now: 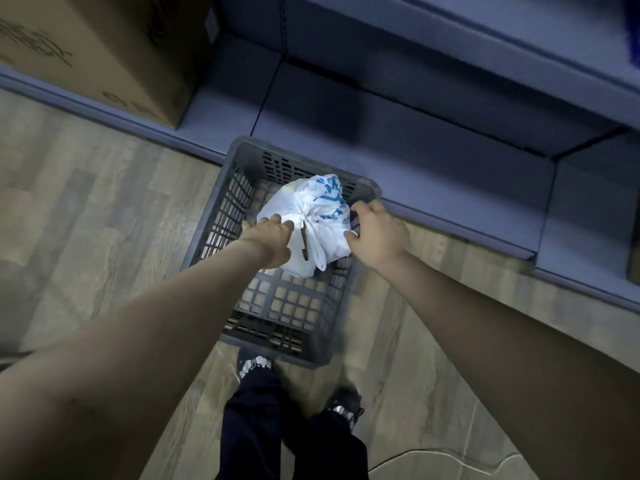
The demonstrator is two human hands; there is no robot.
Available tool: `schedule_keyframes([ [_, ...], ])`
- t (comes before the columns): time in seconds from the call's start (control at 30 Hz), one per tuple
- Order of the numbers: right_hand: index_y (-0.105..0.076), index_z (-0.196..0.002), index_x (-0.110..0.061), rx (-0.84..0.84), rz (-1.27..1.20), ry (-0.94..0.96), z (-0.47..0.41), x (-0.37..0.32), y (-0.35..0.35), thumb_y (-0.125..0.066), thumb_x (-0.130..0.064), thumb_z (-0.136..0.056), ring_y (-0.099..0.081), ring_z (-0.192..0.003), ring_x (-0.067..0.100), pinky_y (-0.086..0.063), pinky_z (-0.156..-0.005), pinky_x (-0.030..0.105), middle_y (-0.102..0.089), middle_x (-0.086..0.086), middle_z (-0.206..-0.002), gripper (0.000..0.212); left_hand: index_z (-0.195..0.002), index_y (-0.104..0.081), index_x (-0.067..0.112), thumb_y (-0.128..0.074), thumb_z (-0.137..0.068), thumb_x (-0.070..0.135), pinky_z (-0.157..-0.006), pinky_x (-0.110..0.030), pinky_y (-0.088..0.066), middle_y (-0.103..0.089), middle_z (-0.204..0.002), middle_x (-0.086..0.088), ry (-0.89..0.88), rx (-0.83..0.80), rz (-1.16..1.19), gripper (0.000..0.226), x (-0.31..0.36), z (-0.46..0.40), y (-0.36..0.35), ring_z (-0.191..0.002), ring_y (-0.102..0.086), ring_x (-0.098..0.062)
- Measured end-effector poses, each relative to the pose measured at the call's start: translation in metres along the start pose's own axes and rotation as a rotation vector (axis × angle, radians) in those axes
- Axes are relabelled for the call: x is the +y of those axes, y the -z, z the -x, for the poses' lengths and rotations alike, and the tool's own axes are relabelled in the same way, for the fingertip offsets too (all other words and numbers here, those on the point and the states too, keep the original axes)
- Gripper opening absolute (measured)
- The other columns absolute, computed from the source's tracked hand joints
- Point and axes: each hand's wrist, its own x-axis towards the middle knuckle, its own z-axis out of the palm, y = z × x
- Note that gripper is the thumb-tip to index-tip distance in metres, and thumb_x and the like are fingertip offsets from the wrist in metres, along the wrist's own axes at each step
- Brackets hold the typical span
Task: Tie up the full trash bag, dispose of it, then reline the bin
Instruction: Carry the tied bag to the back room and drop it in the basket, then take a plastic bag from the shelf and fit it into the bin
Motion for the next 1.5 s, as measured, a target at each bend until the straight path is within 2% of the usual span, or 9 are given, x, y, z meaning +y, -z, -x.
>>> schedule_keyframes([
  [0.13,-0.042,-0.133,-0.019,-0.071,-0.013,-0.008,0.041,0.021,0.027,-0.054,-0.032,-0.090,-0.053,-0.117,0.029,-0.047,-0.085,0.034,-0.046,0.009,-0.132,0.046,-0.140,-0.035,0.014,-0.047,-0.093,0.020,-0.112,-0.056,-0.022,-0.036,-0.140,-0.010,0.026,0.017,-0.029,0.049,0.027,0.031,0.012,-0.132,-0.033,-0.030],
  [0.27,-0.044,-0.132,-0.018,-0.056,-0.042,-0.034,0.083,0.041,0.049,-0.052,-0.031,-0.091,-0.053,-0.117,0.029,-0.047,-0.084,0.033,-0.047,0.010,-0.131,0.044,-0.138,-0.036,0.013,-0.047,-0.092,0.019,-0.110,-0.057,-0.023,-0.037,-0.138,-0.012,0.049,0.019,-0.060,0.047,0.057,0.065,0.019,-0.131,-0.034,-0.031],
  [0.4,-0.042,-0.135,-0.018,-0.063,-0.051,-0.063,0.123,0.065,0.066,-0.052,-0.030,-0.091,-0.052,-0.119,0.029,-0.047,-0.087,0.034,-0.043,0.010,-0.138,0.047,-0.137,-0.037,0.012,-0.046,-0.093,0.024,-0.109,-0.055,-0.025,-0.037,-0.138,-0.013,-0.003,0.047,-0.122,0.046,0.092,0.097,0.025,-0.131,-0.035,-0.031],
  [0.6,-0.042,-0.134,-0.015,-0.084,-0.141,-0.237,0.176,0.102,0.084,-0.052,-0.030,-0.092,-0.052,-0.118,0.031,-0.044,-0.091,0.033,-0.044,0.012,-0.136,0.045,-0.136,-0.036,0.009,-0.043,-0.095,0.019,-0.112,-0.056,-0.021,-0.034,-0.141,-0.015,-0.036,-0.003,-0.249,0.043,0.130,0.131,0.037,-0.133,-0.032,-0.033],
  [0.77,-0.043,-0.135,-0.014,-0.051,-0.232,-0.358,0.216,0.144,0.102,-0.053,-0.028,-0.092,-0.050,-0.121,0.032,-0.042,-0.096,0.033,-0.045,0.015,-0.137,0.046,-0.139,-0.034,0.008,-0.040,-0.096,0.019,-0.112,-0.057,-0.019,-0.033,-0.144,-0.014,-0.089,0.017,-0.348,0.045,0.184,0.148,0.040,-0.136,-0.030,-0.031],
  [0.87,-0.044,-0.133,-0.012,-0.051,-0.276,-0.401,0.241,0.175,0.110,-0.054,-0.024,-0.091,-0.049,-0.121,0.032,-0.041,-0.099,0.032,-0.045,0.016,-0.135,0.045,-0.141,-0.032,0.006,-0.040,-0.094,0.013,-0.113,-0.057,-0.017,-0.029,-0.148,-0.015,-0.137,0.012,-0.370,0.048,0.228,0.157,0.034,-0.138,-0.027,-0.031],
  [0.97,-0.044,-0.133,-0.012,-0.044,-0.304,-0.449,0.270,0.210,0.115,-0.054,-0.022,-0.091,-0.049,-0.122,0.033,-0.043,-0.100,0.035,-0.044,0.017,-0.136,0.044,-0.138,-0.033,0.007,-0.043,-0.092,0.015,-0.111,-0.057,-0.022,-0.033,-0.143,-0.016,-0.208,0.013,-0.388,0.047,0.282,0.170,0.025,-0.134,-0.031,-0.033],
  [1.17,-0.043,-0.135,-0.013,0.007,-0.311,-0.519,0.346,0.294,0.128,-0.053,-0.027,-0.091,-0.049,-0.124,0.034,-0.042,-0.099,0.037,-0.046,0.017,-0.137,0.047,-0.137,-0.034,0.009,-0.042,-0.093,0.015,-0.107,-0.055,-0.025,-0.031,-0.145,-0.016,-0.284,0.056,-0.454,0.045,0.396,0.199,0.006,-0.135,-0.030,-0.033],
  [1.5,-0.045,-0.132,-0.014,0.100,-0.366,-0.691,0.505,0.450,0.165,-0.053,-0.031,-0.091,-0.049,-0.123,0.034,-0.042,-0.103,0.040,-0.046,0.016,-0.136,0.045,-0.141,-0.033,0.011,-0.042,-0.094,0.014,-0.112,-0.060,-0.017,-0.032,-0.143,-0.016,-0.465,0.112,-0.503,0.048,0.600,0.272,-0.024,-0.133,-0.032,-0.035],
])
